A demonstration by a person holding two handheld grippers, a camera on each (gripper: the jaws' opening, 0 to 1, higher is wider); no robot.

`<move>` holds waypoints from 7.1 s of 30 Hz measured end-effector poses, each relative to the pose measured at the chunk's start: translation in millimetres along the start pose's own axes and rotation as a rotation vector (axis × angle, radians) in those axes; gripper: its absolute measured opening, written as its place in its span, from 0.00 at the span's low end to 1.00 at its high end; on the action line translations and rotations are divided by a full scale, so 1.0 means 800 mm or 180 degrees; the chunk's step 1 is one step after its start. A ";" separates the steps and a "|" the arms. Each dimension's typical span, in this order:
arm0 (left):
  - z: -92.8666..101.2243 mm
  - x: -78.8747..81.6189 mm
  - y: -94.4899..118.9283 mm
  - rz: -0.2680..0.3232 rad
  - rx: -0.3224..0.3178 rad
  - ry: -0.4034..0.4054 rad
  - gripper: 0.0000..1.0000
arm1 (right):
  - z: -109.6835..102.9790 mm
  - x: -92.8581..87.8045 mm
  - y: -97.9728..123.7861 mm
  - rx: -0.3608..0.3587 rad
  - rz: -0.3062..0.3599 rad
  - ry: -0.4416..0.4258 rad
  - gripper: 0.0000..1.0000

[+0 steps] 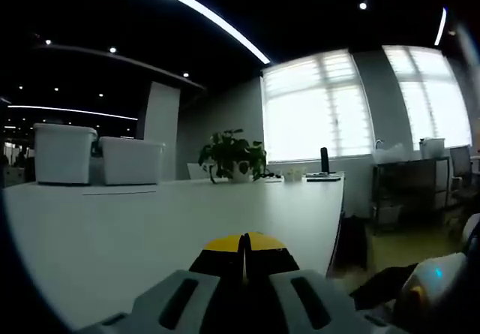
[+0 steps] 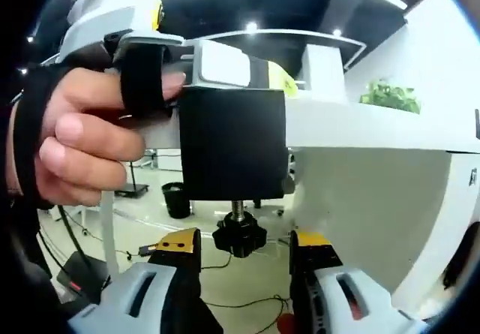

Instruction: Clamp the fixed fixture on the desktop, loosen the retaining clip, secure it to the edge of the desk, and tighten the retaining clip.

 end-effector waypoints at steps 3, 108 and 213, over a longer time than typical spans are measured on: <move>0.004 0.001 0.003 0.0006 0.0001 -0.0004 0.01 | -0.004 0.003 -0.005 -0.0008 -0.0002 0.0083 0.42; -0.008 -0.001 -0.007 -0.0016 0.0003 0.0023 0.01 | 0.053 0.007 -0.048 0.2481 0.0229 0.0980 0.23; -0.004 -0.001 -0.005 -0.0006 -0.0007 0.0007 0.01 | 0.035 0.011 -0.035 0.1700 -0.0088 0.0879 0.44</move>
Point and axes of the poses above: the point that each gripper's makers call its tool centre point, and the gripper's own axes: y roughly backward along the fingers, z roughly to its right, x roughly out of its top, the point moved 9 cm from there along y, roughly backward along the fingers, and after that the axes turned 12 degrees about -z, right-handed, at the moved point
